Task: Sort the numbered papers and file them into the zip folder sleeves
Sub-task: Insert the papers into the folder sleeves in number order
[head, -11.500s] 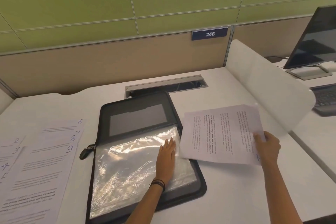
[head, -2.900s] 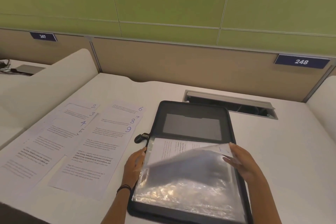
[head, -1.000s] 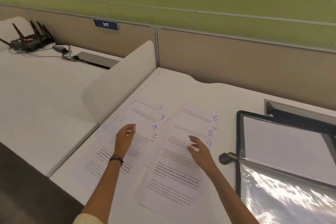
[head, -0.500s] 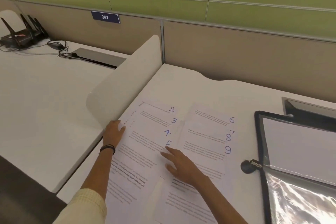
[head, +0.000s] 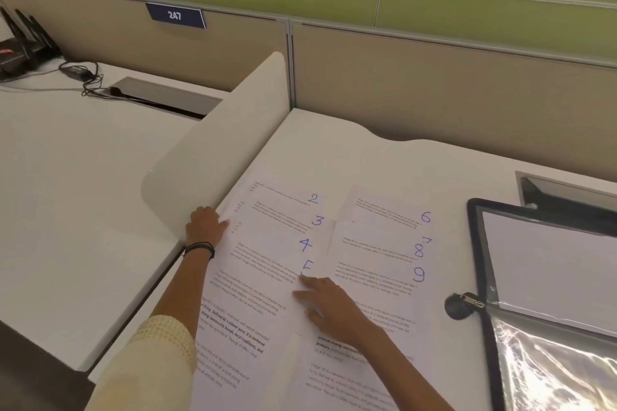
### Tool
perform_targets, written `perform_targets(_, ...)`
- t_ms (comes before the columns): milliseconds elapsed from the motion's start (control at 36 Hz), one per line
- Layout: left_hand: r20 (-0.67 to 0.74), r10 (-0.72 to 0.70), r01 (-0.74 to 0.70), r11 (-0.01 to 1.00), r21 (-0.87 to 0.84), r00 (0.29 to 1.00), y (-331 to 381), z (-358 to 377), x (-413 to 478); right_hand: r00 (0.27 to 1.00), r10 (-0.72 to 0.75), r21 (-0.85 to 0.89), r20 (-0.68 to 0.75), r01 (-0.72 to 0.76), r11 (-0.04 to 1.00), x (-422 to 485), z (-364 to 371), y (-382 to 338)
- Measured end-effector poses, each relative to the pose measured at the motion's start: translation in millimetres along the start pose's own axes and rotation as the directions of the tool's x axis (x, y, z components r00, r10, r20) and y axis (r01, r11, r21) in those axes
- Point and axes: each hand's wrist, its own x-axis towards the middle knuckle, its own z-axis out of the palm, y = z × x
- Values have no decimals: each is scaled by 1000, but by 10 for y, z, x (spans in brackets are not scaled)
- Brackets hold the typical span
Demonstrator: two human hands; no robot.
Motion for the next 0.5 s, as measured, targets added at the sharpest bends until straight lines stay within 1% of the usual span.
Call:
perform_targets(111,1,-9,9,999,-43,1000,49,-28,-15,1000,7,7,-8,-7,1000,14,24,30)
perform_targets(250,28,-49,54,976,-213,998,20,-65,-53,1000,-11,18,-21,12,1000,16,35,63)
perform_targets(306,22,-61,64,969,-240,998,16,-88,-71,999,-18,25,-27,19,1000,16,44,66)
perform_targets(389,-52,-70,56,968,-243,996,44,-142,-87,999,-16,33,-41,17,999,19,44,66)
perform_targets(500,-205,-76,13,956,-293,976,110,-207,-150,998,-14,33,-67,16,999,29,25,56)
